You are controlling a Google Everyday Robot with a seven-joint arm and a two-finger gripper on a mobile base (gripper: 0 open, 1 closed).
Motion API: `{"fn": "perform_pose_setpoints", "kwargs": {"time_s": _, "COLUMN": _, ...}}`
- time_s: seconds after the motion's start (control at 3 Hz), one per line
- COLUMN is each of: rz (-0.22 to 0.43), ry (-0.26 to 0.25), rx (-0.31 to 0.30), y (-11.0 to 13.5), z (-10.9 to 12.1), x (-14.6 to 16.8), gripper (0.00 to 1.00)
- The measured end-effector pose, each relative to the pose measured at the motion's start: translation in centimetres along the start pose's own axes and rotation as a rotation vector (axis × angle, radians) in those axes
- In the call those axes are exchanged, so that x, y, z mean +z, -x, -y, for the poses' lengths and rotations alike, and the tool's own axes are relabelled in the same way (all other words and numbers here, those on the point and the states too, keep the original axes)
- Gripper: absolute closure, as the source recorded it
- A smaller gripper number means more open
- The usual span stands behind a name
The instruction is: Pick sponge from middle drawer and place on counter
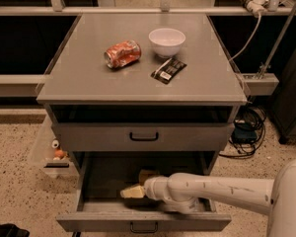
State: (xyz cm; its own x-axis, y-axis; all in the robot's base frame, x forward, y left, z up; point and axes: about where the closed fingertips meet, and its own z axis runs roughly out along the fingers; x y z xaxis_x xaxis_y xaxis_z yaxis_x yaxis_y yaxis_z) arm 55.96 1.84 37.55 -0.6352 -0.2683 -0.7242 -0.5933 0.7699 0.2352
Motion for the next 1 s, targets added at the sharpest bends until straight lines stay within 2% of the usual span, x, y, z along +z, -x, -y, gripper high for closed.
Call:
{"fn": "perform_pose_setpoints", "kwargs": {"time_s": 0.33, "rz": -0.045, "ry": 0.024, "rx": -0.001, "y": -1.73, "z": -1.82, "x": 0.80, "gripper": 0.00}}
{"fn": "perform_pose_setpoints", "kwargs": {"time_s": 1.0, "rz": -0.048, "ry": 0.026, "rx": -0.002, "y": -1.82, "z": -1.98, "x": 0.86, "gripper": 0.40}}
